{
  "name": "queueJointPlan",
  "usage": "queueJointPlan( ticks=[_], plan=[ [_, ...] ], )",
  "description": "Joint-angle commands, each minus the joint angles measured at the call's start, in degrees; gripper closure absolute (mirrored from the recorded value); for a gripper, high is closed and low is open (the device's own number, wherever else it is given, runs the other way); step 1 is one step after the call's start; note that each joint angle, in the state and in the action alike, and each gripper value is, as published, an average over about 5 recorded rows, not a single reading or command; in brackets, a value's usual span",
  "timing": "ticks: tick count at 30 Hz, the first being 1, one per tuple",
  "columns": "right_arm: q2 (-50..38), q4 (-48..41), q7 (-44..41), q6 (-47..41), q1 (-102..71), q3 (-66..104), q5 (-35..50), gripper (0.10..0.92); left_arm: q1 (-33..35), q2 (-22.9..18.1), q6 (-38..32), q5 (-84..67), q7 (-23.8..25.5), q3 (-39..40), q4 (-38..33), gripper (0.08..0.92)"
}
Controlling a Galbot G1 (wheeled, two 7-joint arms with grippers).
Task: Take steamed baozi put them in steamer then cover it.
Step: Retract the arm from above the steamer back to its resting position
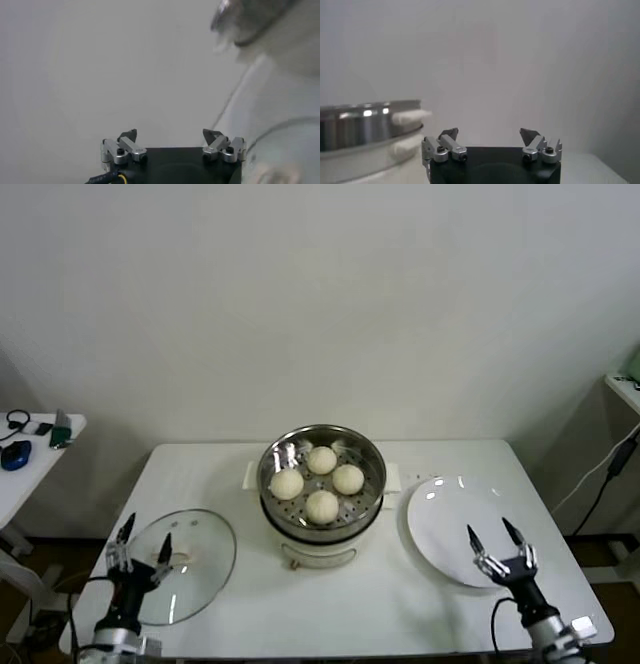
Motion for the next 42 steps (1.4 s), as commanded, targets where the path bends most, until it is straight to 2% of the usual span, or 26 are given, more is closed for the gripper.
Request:
queueJointPlan(
  ticks=[1, 17, 29, 36, 39, 42],
  plan=[
    [4.05, 0.70, 1.48, 0.98, -7.21, 0.51, -1.00, 0.203, -2.43, -1.01, 2.92, 27.55, -12.56, -1.11, 14.79, 0.177],
    [5.64, 1.48, 2.61, 0.11, -7.91, 1.54, -0.79, 0.203, -5.37, -3.51, 1.78, 28.67, -12.51, 1.42, 19.81, 0.177],
    [7.06, 2.25, 2.63, 0.52, -9.21, 1.97, -1.23, 0.203, -12.94, -2.06, 3.09, 28.09, -9.37, 2.57, 22.47, 0.177],
    [7.31, 2.96, 2.60, 0.41, -9.83, 2.67, -1.90, 0.203, -14.88, -1.15, 2.97, 27.59, -8.22, 3.58, 24.28, 0.178],
    [7.40, 3.07, 2.61, 0.37, -9.84, 2.87, -2.01, 0.203, -15.12, -1.24, 2.74, 27.83, -8.01, 3.72, 25.46, 0.212],
    [7.58, 3.08, 2.60, 0.34, -9.79, 3.00, -2.14, 0.203, -14.85, -1.33, 2.48, 28.31, -7.92, 3.67, 26.14, 0.286]
  ],
)
